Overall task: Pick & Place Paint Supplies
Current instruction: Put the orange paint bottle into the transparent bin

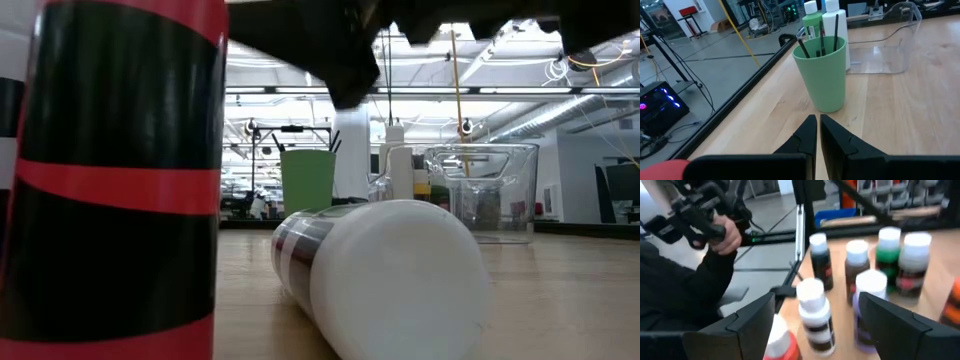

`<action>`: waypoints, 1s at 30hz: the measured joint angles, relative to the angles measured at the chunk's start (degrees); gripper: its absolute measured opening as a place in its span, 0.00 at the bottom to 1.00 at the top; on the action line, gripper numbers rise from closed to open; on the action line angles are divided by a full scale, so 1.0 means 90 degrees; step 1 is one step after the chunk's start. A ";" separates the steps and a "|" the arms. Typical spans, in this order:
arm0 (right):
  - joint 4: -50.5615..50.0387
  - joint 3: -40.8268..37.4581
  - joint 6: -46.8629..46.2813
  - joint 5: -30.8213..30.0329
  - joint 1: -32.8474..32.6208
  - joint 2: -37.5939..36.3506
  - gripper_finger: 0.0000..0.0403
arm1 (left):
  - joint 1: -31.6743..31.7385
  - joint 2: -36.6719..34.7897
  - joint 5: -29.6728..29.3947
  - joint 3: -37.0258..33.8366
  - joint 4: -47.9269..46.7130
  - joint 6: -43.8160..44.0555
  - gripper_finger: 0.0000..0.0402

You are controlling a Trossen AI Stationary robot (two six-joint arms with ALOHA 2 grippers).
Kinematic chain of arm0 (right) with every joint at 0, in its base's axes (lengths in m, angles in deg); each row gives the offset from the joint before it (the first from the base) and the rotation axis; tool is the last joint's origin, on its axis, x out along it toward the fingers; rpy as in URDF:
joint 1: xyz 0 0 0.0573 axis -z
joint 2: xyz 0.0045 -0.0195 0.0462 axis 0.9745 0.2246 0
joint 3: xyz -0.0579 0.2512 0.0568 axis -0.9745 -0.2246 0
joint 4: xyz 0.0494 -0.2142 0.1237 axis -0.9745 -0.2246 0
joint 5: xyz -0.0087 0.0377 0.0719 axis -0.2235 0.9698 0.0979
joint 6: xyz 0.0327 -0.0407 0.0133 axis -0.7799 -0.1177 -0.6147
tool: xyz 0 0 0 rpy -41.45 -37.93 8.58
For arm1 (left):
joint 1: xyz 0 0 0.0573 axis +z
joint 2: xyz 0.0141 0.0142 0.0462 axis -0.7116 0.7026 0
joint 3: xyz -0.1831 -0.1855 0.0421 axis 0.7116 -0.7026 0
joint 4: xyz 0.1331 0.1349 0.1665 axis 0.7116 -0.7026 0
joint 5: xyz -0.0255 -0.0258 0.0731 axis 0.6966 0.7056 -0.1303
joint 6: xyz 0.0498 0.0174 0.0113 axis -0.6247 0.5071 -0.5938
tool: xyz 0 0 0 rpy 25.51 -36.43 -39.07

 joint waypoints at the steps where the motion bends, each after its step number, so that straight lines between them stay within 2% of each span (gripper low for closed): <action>1: 0.0018 0.0000 -0.0080 0.0122 -0.0013 0.0040 0.71 | -0.0001 0.0000 0.0000 0.0000 0.0000 0.0004 0.06; 10: 0.0219 0.0000 0.0332 0.0330 -0.0221 0.0046 0.71 | 0.0001 0.0000 0.0001 0.0000 -0.0107 0.0032 0.06; 16: -0.0434 0.0085 0.0270 0.0489 -0.0212 0.0045 0.70 | -0.0001 0.0000 0.0001 0.0000 -0.0100 0.0030 0.06; 19: -0.0371 0.0102 0.0345 0.0487 -0.0199 0.0048 0.70 | -0.0001 0.0000 0.0002 0.0000 -0.0103 0.0032 0.06; 23: -0.0378 0.0296 0.0392 0.0563 -0.0196 0.0468 0.70 | 0.0000 0.0000 0.0001 0.0000 -0.0104 0.0029 0.06; 26: -0.0375 0.0580 0.0376 0.1046 -0.0106 0.0786 0.70 | 0.0001 0.0000 0.0002 0.0000 -0.0104 0.0012 0.06; 30: -0.0315 0.0661 0.0359 0.1162 -0.0025 0.0802 0.70 | 0.0000 -0.0002 0.0003 0.0000 -0.0107 0.0032 0.06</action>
